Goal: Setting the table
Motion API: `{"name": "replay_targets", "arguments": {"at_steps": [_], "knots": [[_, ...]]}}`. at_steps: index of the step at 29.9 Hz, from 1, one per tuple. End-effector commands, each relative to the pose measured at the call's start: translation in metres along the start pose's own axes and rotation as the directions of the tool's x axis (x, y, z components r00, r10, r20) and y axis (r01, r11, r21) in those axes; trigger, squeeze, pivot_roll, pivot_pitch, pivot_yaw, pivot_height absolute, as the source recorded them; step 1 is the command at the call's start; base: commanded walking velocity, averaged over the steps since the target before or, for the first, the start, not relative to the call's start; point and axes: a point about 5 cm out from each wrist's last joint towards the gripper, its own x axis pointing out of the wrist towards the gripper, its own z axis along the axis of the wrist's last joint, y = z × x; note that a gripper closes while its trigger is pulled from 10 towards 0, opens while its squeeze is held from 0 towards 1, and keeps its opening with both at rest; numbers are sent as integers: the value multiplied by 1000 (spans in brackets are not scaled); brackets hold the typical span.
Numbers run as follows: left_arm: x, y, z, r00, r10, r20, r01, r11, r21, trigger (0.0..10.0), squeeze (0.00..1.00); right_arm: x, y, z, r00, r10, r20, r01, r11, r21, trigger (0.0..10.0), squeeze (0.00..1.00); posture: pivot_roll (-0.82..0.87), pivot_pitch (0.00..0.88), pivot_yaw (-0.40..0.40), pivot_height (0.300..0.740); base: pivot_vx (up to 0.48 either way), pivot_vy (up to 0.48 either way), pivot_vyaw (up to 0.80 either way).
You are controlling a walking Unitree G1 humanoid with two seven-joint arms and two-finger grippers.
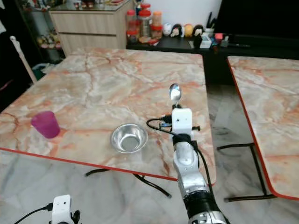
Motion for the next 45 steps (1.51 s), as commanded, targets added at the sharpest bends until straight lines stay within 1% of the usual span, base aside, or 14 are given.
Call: {"name": "replay_targets", "arguments": {"at_steps": [1, 3, 7, 11, 13, 17, 38, 45], "knots": [[-1, 2, -2, 1000, 9, -4, -9, 1000, 11, 10000, 0, 6, 6, 8, 999, 36, 32, -35, 999, -25, 10000, 0, -27, 0, 10, 732, 0, -398, 0], [-1, 2, -2, 1000, 10, -5, -10, 1000, 10, 10000, 0, 7, 5, 9, 999, 36, 33, -35, 999, -27, 10000, 0, -28, 0, 9, 732, 0, -396, 0], [-1, 2, -3, 1000, 12, -7, -11, 1000, 7, 10000, 0, 10, 4, 14, 997, 42, 61, -42, 999, -2, 10000, 0, -31, 0, 11, 732, 0, -395, 0], [-1, 1, -3, 1000, 8, -7, -8, 1000, 7, 10000, 0, 13, 4, 18, 996, 41, 78, -40, 999, -3, 10000, 0, -31, 0, 12, 732, 0, -397, 0], [-1, 0, -2, 1000, 6, -5, -6, 1000, 6, 10000, 0, 14, 4, 18, 996, 36, 77, -37, 999, 8, 10000, 0, -31, 0, 10, 732, 0, -394, 0], [0, 0, -2, 1000, 3, -4, -3, 1000, 8, 10000, 0, 14, 4, 18, 996, 46, 83, -46, 999, -2, 10000, 0, -35, 0, 9, 732, 0, -392, 0], [1, -6, 1, 1000, -20, -4, 20, 1000, 17, 10000, 0, 14, 3, 18, 993, 57, 102, -58, 998, 8, 10000, 0, -49, 0, 10, 732, 0, -393, 0], [0, -6, 0, 1000, -12, -3, 12, 1000, -2, 10000, 0, 17, -1, 19, 994, 39, 101, -40, 999, 8, 10000, 0, -44, 0, 9, 732, 0, -390, 0]]}}
